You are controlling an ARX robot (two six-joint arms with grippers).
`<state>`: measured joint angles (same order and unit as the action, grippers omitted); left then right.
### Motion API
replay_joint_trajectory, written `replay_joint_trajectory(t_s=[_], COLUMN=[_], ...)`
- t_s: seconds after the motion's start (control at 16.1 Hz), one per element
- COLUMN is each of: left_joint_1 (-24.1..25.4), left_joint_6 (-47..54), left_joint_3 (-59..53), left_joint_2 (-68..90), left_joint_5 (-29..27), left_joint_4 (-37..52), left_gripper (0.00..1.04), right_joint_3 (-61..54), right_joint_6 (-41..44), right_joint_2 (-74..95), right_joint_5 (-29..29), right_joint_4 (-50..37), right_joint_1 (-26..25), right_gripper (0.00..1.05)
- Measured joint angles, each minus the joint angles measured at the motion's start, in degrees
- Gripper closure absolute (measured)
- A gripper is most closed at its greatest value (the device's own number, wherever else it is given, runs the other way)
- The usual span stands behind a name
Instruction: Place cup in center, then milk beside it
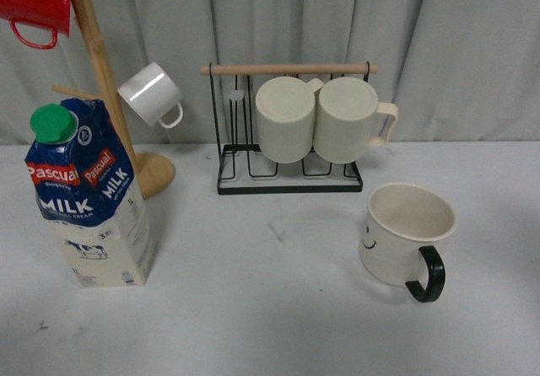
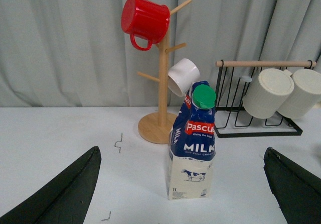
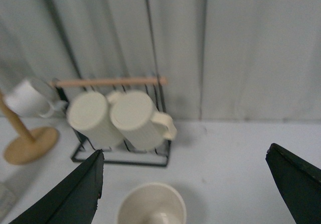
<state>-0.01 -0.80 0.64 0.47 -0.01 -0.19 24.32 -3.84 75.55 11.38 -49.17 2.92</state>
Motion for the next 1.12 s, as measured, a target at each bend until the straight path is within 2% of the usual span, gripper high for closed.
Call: replay_joint_trajectory(t_s=[0.06,0.12,0.68,0.93,1.12], left_joint_1=[0.0,0.0,0.0,0.0,0.0], left_joint_6=[0.0,0.0,0.0,0.0,0.0], left_joint_3=[0.0,0.0,0.0,0.0,0.0], left_joint_2=[0.0,0.0,0.0,0.0,0.0], left_joint_5=[0.0,0.0,0.0,0.0,0.0], left_joint_4=[0.0,0.0,0.0,0.0,0.0], left_gripper=[0.07,0.07,0.07,0.07,0.07], right_joint_3=[17.9,21.9,31.0,33.8,33.8], right_joint_6=[-4.7,-5.6,-7.5,-7.7,-7.8], right_joint_2=[23.0,26.6,33.4,36.2,38.2], right_joint_5=[-7.6,-8.3,-8.4,-7.5,-8.0], right_joint_4=[16.8,20.8,32.3,39.0,40.1], right_joint_1=[1.3,1.3,2.1,4.2,4.6], right_gripper=[0.06,0.06,0.06,0.06,0.06])
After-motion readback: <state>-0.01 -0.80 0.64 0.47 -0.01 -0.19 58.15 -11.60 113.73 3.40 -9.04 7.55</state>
